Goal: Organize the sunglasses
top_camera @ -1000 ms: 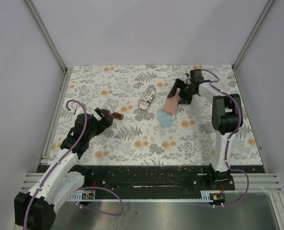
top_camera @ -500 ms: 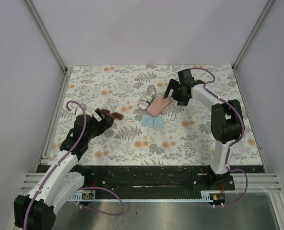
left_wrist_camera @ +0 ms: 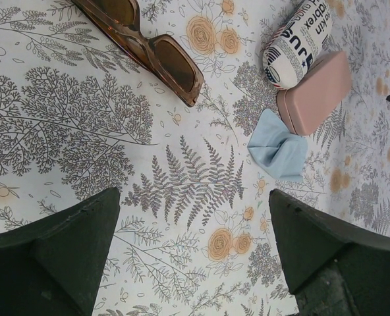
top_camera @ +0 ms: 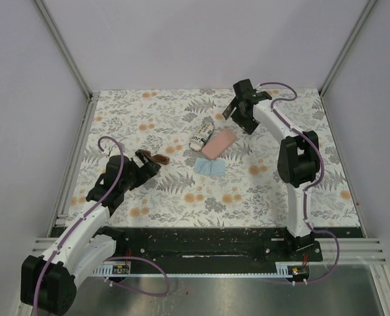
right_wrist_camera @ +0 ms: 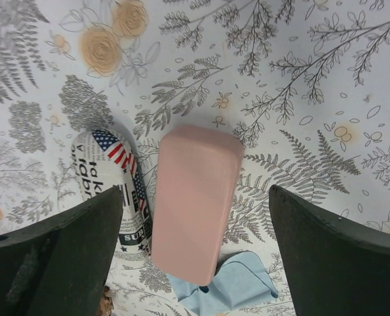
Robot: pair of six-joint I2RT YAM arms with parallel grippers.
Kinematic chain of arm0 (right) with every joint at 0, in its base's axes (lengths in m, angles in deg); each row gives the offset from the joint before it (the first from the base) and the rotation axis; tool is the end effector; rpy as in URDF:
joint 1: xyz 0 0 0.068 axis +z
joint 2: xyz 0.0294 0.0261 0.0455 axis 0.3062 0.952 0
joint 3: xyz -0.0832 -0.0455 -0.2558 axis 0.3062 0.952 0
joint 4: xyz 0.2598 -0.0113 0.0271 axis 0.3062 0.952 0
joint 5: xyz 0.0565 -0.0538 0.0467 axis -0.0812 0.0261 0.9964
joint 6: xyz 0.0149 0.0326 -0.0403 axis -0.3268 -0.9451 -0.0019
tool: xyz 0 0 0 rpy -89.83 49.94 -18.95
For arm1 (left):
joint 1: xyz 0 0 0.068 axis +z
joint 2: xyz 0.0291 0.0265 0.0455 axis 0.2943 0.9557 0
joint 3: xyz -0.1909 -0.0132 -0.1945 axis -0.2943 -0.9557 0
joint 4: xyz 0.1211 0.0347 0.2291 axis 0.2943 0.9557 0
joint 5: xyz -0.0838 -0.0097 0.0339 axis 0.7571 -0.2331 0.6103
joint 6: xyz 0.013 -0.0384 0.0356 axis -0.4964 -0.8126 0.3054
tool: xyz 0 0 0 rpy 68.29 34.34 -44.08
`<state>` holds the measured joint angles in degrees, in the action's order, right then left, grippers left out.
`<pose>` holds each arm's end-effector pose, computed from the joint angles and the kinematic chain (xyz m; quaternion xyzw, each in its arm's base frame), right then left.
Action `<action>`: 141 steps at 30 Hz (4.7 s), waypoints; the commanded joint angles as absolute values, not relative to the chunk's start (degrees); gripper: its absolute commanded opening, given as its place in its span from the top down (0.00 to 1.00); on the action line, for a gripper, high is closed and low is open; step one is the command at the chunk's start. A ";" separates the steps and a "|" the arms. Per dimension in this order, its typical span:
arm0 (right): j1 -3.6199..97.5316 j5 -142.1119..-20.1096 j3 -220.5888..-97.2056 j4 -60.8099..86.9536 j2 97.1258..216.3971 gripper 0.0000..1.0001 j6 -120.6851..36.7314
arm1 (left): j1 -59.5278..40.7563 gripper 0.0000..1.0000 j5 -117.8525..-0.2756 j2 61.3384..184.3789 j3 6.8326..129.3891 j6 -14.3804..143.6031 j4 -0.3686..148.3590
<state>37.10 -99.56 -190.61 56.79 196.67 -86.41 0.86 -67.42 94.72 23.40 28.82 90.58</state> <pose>0.4421 0.1474 0.2479 0.2885 0.9127 0.0847 0.2766 0.1750 -0.0510 0.2191 -0.2375 0.8516 -0.2457 0.3975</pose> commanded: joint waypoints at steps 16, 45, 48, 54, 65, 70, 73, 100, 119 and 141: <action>42.00 -105.19 -222.48 82.00 220.43 0.01 -92.03 | 0.50 0.01 -66.36 93.16 24.51 30.57 88.23; 42.26 -82.62 -165.03 41.58 173.78 0.64 -79.71 | -6.60 0.01 -63.45 97.72 28.19 37.77 85.85; 43.40 -78.04 -161.32 39.99 172.89 0.64 -81.39 | -12.49 0.01 -67.05 101.14 30.91 39.97 86.55; 51.30 -76.89 -160.60 40.07 175.78 0.60 -82.36 | -18.39 0.01 -74.79 101.33 33.21 41.47 89.46; 59.75 -78.81 -172.20 43.50 186.51 0.01 -81.67 | -18.75 0.01 -76.29 99.92 30.92 38.93 92.01; 58.18 -83.38 -167.39 42.45 180.02 0.01 -78.93 | -19.01 0.01 -74.97 104.57 32.23 39.28 92.88; 56.33 -84.53 -160.81 40.08 174.58 0.01 -78.67 | -20.06 0.01 -76.02 108.96 34.87 39.89 94.55; 50.88 -84.18 -134.85 30.14 151.09 0.01 -79.28 | -27.45 0.14 -83.76 139.91 53.16 38.22 105.10; 50.52 -66.71 -126.96 10.22 147.32 0.06 -79.45 | -13.84 0.66 -53.81 121.12 40.42 33.92 83.93; 50.61 -50.52 -122.11 -14.07 150.83 0.27 -86.84 | -7.94 0.66 -34.72 110.82 36.46 22.67 65.12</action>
<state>50.78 -51.54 -121.90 -10.88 150.66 -86.69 -8.80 -39.03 113.76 35.91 24.58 73.42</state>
